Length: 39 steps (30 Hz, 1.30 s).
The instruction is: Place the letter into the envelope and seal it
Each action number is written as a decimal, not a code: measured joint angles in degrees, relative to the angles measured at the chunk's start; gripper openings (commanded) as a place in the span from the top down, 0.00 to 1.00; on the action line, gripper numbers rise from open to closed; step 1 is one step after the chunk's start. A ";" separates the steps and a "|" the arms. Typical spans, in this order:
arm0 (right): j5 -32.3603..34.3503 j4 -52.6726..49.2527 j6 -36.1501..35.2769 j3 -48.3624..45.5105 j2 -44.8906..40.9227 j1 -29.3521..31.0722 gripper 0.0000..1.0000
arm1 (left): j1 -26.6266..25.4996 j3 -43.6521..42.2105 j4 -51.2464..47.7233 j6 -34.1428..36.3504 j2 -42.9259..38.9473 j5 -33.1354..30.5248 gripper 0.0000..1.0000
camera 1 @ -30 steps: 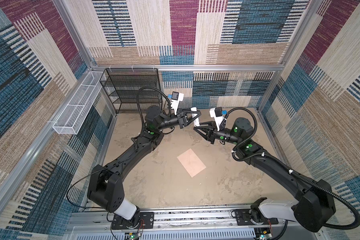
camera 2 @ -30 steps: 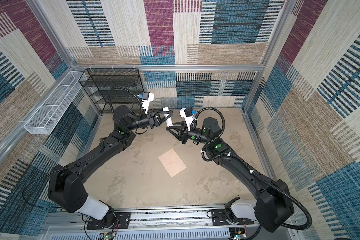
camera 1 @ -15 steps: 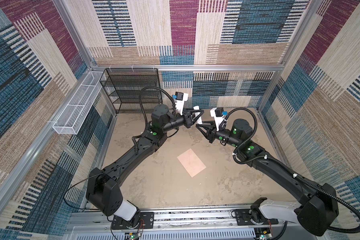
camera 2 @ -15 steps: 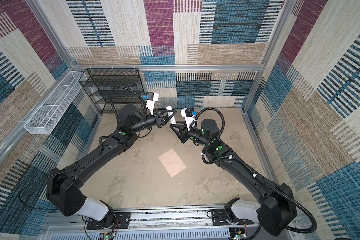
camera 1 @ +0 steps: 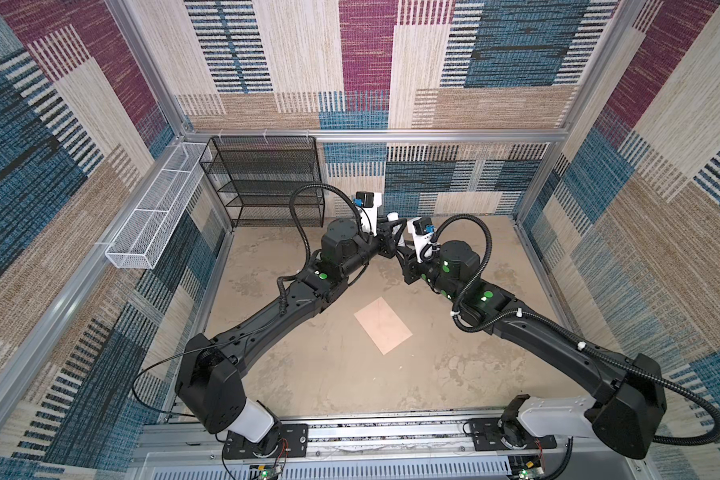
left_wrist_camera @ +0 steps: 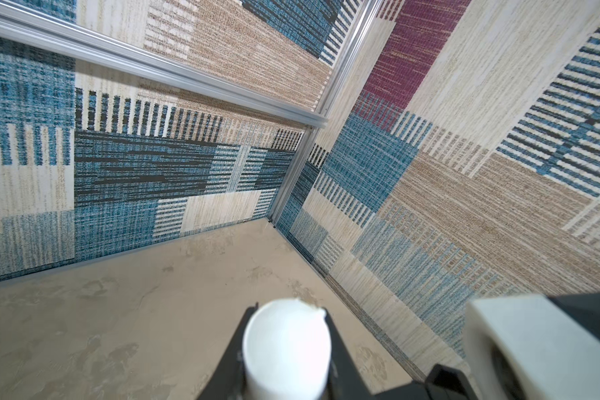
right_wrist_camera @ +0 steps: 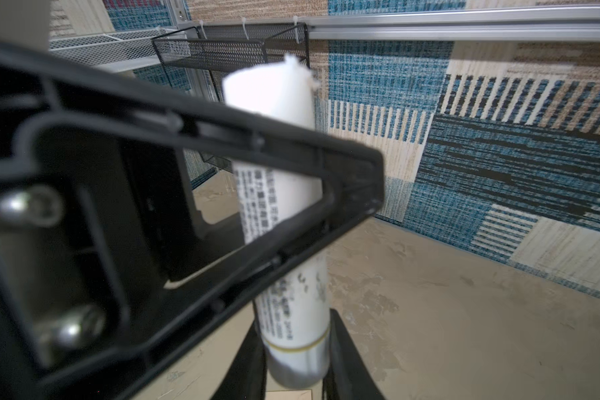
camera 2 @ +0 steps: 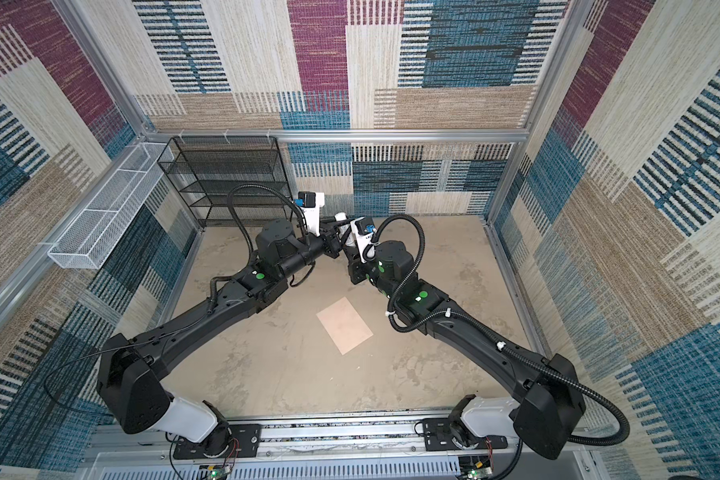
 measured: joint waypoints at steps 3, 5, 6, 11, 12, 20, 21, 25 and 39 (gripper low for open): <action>0.22 -0.66 -0.42 -0.15 -0.13 0.13 0.63 | 0.02 -0.37 0.07 -0.02 -0.17 -0.07 1.00; -0.31 1.22 -0.83 -0.79 -0.81 0.11 0.56 | 0.46 -0.87 -1.99 -0.20 -0.76 0.87 1.00; -0.48 1.44 -1.18 -1.44 -1.57 0.07 0.52 | 1.09 -1.14 -2.47 -0.46 -0.98 1.55 1.00; -5.38 6.10 -0.68 -5.70 -4.83 -0.39 0.40 | 5.88 -2.14 -5.35 -2.01 -2.12 5.73 1.00; -6.99 6.54 -0.28 -6.75 -5.70 -0.55 0.38 | 6.97 -2.14 -5.49 -2.23 -2.38 6.84 1.00; -22.27 8.61 1.33 -9.66 -8.66 -3.96 0.40 | 11.34 -0.94 -3.30 -5.79 -3.45 19.52 1.00; -24.37 9.18 1.88 -9.70 -8.66 -4.63 0.41 | 11.67 -1.01 -2.49 -6.64 -3.45 21.73 1.00; -32.09 11.65 4.20 -9.86 -8.37 -6.95 0.43 | 12.22 -1.46 2.23 -9.81 -3.21 29.94 1.00; -46.80 16.44 9.68 -8.48 -5.90 -9.44 0.52 | 12.20 -2.69 14.01 -16.68 -3.02 44.81 1.00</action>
